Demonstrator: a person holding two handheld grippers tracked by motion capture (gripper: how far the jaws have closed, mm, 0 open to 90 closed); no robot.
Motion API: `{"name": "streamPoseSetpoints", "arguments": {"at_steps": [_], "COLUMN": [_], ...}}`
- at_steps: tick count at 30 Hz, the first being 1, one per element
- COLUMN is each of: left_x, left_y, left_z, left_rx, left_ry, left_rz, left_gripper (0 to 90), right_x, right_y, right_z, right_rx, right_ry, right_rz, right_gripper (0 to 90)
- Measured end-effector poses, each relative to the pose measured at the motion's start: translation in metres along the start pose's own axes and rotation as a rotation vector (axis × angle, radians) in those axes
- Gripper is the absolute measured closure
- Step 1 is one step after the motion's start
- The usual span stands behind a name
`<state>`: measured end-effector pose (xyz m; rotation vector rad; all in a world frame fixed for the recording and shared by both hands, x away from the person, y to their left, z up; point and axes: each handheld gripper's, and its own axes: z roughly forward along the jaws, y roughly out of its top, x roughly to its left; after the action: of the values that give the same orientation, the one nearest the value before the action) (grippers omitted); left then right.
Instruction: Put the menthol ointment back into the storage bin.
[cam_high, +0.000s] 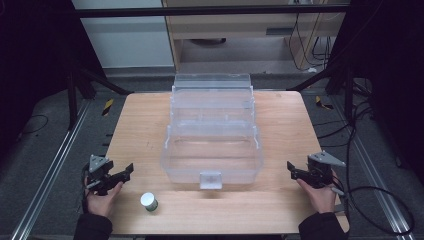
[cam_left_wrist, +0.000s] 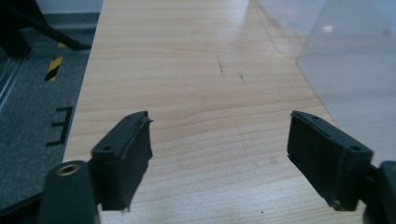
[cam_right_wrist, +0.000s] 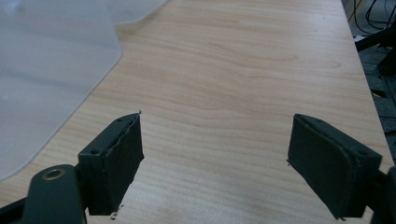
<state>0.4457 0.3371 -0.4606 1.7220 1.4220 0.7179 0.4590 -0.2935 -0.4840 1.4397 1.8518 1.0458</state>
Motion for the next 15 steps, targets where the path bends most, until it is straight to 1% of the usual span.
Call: {"name": "streamPoseSetpoints", "arguments": {"at_steps": [1, 2, 3, 4, 5, 6, 7, 8, 9, 10, 11, 12, 13, 14, 15], "left_x": [0.000, 0.000, 0.000, 0.001, 0.003, 0.004, 0.006, 0.008, 0.008, 0.009, 0.011, 0.011, 0.011, 0.012, 0.012], "left_y": [0.000, 0.003, 0.003, 0.005, 0.009, 0.011, 0.014, 0.016, 0.016, 0.020, 0.024, 0.027, 0.027, 0.033, 0.036], "left_z": [0.000, -0.005, -0.005, -0.008, -0.010, -0.012, -0.014, -0.016, -0.016, -0.019, -0.025, -0.029, -0.029, -0.036, -0.039], "left_rx": [0.000, -0.006, -0.006, 0.007, 0.013, 0.014, 0.006, 0.006, 0.006, 0.011, 0.013, 0.012, 0.012, 0.019, 0.034], "left_ry": [0.000, -0.040, -0.040, -0.058, -0.069, -0.079, -0.096, -0.107, -0.107, -0.122, -0.150, -0.159, -0.159, -0.178, -0.185], "left_rz": [0.000, 0.015, 0.015, 0.034, 0.068, 0.076, 0.081, 0.095, 0.095, 0.118, 0.162, 0.186, 0.186, 0.225, 0.235], "left_gripper": [25.1, 27.1, 27.3, 29.5, 30.6, 31.5, 33.5, 34.1, 34.4, 34.4, 36.4, 37.0, 37.8, 37.8, 37.8], "right_x": [0.000, 0.000, 0.000, 0.001, 0.001, 0.001, 0.002, 0.002, 0.002, 0.001, 0.002, 0.002, 0.002, 0.003, 0.004], "right_y": [-0.001, -0.002, -0.002, -0.003, -0.003, -0.003, -0.002, -0.001, -0.001, 0.001, 0.005, 0.005, 0.005, 0.004, 0.003], "right_z": [0.000, 0.001, 0.001, 0.000, -0.001, -0.002, -0.004, -0.005, -0.005, -0.007, -0.010, -0.011, -0.011, -0.010, -0.009], "right_rx": [0.003, 0.012, 0.012, 0.011, 0.012, 0.001, -0.007, -0.006, -0.006, -0.021, -0.041, -0.044, -0.044, -0.032, -0.028], "right_ry": [-0.004, -0.009, -0.009, -0.017, -0.015, -0.021, -0.016, -0.007, -0.007, -0.012, -0.017, -0.014, -0.014, -0.018, -0.022], "right_rz": [-0.010, -0.024, -0.024, -0.027, -0.025, -0.023, -0.013, -0.002, -0.002, -0.003, 0.000, -0.001, -0.001, -0.014, -0.019], "right_gripper": [18.0, 17.5, 17.5, 17.1, 17.2, 17.4, 17.4, 17.4, 17.4, 17.4, 17.6, 17.7, 17.7, 17.7, 17.8]}}
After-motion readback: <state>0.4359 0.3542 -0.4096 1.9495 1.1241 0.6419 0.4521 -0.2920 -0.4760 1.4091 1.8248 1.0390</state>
